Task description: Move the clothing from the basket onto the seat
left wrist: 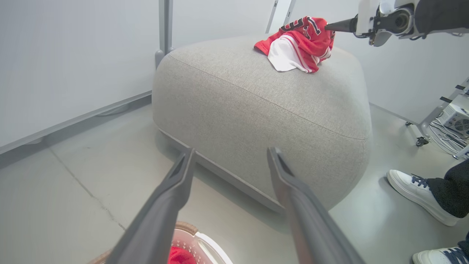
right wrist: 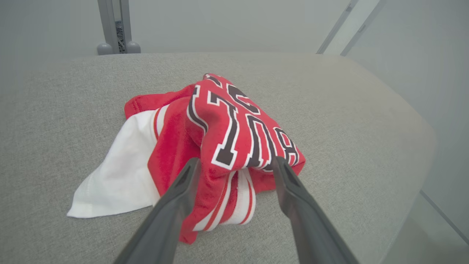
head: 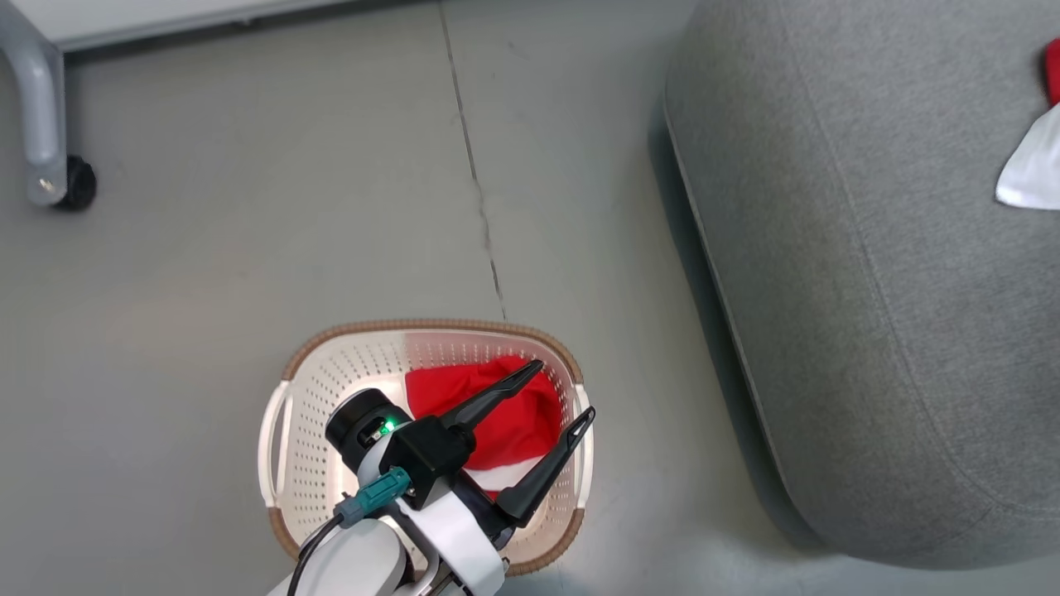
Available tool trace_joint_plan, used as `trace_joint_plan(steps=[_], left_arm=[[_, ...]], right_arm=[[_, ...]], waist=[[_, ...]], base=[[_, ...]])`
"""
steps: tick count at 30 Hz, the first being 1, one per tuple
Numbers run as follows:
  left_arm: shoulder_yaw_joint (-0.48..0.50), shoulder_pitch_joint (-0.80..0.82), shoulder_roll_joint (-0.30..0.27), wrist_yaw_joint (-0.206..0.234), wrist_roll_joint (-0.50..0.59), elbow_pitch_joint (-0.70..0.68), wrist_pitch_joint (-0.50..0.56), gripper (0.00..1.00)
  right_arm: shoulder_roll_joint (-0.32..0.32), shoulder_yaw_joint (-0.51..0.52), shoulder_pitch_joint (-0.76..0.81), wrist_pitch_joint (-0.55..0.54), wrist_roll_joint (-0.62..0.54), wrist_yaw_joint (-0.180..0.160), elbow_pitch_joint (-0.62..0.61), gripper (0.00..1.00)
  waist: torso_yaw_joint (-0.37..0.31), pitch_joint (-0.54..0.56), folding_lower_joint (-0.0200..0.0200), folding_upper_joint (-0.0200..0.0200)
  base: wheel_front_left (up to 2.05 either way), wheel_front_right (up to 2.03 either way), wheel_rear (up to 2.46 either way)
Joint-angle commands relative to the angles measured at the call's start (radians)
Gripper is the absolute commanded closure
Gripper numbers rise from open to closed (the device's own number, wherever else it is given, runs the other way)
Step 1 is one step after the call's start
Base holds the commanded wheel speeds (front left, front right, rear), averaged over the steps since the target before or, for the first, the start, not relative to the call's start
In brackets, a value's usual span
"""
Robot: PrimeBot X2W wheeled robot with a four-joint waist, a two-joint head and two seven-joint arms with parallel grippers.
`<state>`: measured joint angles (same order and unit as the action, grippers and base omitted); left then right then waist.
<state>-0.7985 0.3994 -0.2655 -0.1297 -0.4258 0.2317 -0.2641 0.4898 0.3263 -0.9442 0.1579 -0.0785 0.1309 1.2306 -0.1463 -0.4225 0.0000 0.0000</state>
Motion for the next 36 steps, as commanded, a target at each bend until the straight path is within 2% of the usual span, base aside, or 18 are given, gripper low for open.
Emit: trace_joint_plan(steps=[1, 7, 10, 13, 14, 15, 16, 19, 20, 23, 28, 31, 36], left_arm=[[0.002, -0.012, 0.011, -0.001, -0.004, 0.013, 0.000, 0.00], [0.024, -0.053, 0.071, -0.001, -0.009, 0.047, 0.000, 0.00], [0.048, -0.091, 0.106, -0.001, -0.020, 0.062, 0.000, 0.00], [0.083, -0.114, 0.130, -0.001, -0.027, 0.068, 0.000, 0.00], [0.083, -0.114, 0.130, -0.001, -0.027, 0.068, 0.000, 0.00], [0.092, -0.123, 0.137, -0.001, -0.027, 0.071, 0.000, 0.00], [0.113, -0.138, 0.147, -0.001, -0.025, 0.075, 0.000, 0.00], [0.154, -0.156, 0.162, -0.001, -0.018, 0.078, 0.000, 0.00], [0.154, -0.156, 0.162, -0.001, -0.018, 0.078, 0.000, 0.00], [0.199, -0.176, 0.174, -0.001, -0.013, 0.079, 0.000, 0.00], [0.288, -0.206, 0.189, -0.001, 0.014, 0.091, 0.000, 0.00], [0.355, -0.225, 0.199, 0.000, 0.041, 0.104, 0.000, 0.00], [0.449, -0.252, 0.208, 0.032, 0.098, 0.128, 0.000, 0.00]], right_arm=[[0.021, -0.030, 0.022, 0.011, 0.013, 0.000, -0.002, 0.00], [0.028, -0.164, 0.066, 0.032, 0.083, 0.000, -0.035, 0.00], [0.003, -0.277, 0.109, 0.035, 0.171, 0.000, -0.101, 0.00], [0.019, -0.375, 0.156, 0.041, 0.251, 0.000, -0.198, 0.00], [0.019, -0.375, 0.156, 0.041, 0.251, 0.000, -0.198, 0.00], [0.024, -0.403, 0.176, 0.044, 0.278, 0.000, -0.238, 0.00], [0.033, -0.461, 0.220, 0.055, 0.336, 0.000, -0.333, 0.00], [0.054, -0.531, 0.297, 0.077, 0.389, 0.000, -0.490, 0.00], [0.054, -0.531, 0.297, 0.077, 0.389, 0.000, -0.490, 0.00], [0.051, -0.566, 0.376, 0.094, 0.412, 0.000, -0.628, 0.00], [-0.029, -0.547, 0.520, 0.107, 0.377, 0.000, -0.820, 0.00], [-0.119, -0.522, 0.614, 0.109, 0.333, 0.000, -0.906, 0.00], [-0.258, -0.500, 0.758, 0.109, 0.236, 0.000, -1.010, 0.00]], waist=[[0.009, 0.077, 0.0000, 0.0000], [0.020, 0.196, 0.0000, 0.0000], [0.029, 0.272, 0.0000, 0.0000], [0.040, 0.322, 0.0000, 0.0000], [0.040, 0.322, 0.0000, 0.0000], [0.045, 0.340, 0.0000, 0.0000], [0.055, 0.370, 0.0000, 0.0000], [0.072, 0.400, 0.0000, 0.0000], [0.072, 0.400, 0.0000, 0.0000], [0.092, 0.422, 0.0000, 0.0000], [0.124, 0.439, 0.0000, 0.0000], [0.142, 0.445, 0.0000, 0.0000], [0.163, 0.449, 0.0000, 0.0000]], base=[[0.00, 0.00, 0.00], [0.00, 0.00, 0.00], [0.00, 0.00, 0.00], [0.00, 0.00, 0.00], [0.00, 0.00, 0.00], [0.00, 0.00, 0.00], [0.00, 0.00, 0.00], [0.00, 0.00, 0.00], [0.00, 0.00, 0.00], [0.00, 0.00, 0.00], [0.00, 0.00, 0.00], [0.00, 0.00, 0.00], [0.00, 0.00, 0.00]])
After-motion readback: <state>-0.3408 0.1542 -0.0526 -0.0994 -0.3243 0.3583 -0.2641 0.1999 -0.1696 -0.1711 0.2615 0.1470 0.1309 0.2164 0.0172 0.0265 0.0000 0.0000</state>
